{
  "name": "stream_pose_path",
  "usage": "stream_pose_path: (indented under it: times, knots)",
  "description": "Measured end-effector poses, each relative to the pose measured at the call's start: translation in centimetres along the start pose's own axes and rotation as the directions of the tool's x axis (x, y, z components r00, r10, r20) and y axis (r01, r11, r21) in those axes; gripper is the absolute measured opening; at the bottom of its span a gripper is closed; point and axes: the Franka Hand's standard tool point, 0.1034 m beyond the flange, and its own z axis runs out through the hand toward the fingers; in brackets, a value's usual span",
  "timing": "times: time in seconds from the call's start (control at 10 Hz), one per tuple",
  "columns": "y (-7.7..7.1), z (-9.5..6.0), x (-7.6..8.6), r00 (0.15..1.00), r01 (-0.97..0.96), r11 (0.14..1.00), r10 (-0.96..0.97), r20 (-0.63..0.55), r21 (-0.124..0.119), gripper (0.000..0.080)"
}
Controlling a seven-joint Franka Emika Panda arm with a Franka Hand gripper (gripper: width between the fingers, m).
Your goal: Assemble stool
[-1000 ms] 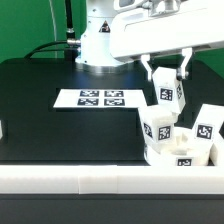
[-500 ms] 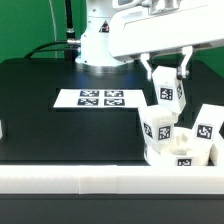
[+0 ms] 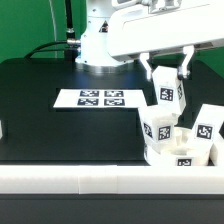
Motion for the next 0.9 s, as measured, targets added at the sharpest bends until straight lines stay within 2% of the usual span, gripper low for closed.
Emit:
stream_pose_path:
  times: [0.1, 0.2, 0.3, 0.4, 0.9]
  knots:
    - [0.0, 0.0, 0.0, 1.000, 0.000, 1.000, 0.000, -0.002, 0.000, 0.0330]
    - [-0.2, 0.0, -0.1, 0.998, 0.010, 1.000, -0.009, -0.058, 0.005, 0.0330]
    - [-0.3, 0.7, -1.5, 1.000, 0.014, 1.000, -0.014, 0.000, -0.007, 0.0330]
    - [-0.3, 0.5, -1.0, 1.000, 0.014, 1.000, -0.014, -0.007, -0.004, 0.0330]
    - [-0.2, 0.8, -1.4, 1.000, 0.024, 1.000, -0.024, 0.003, -0.009, 0.0330]
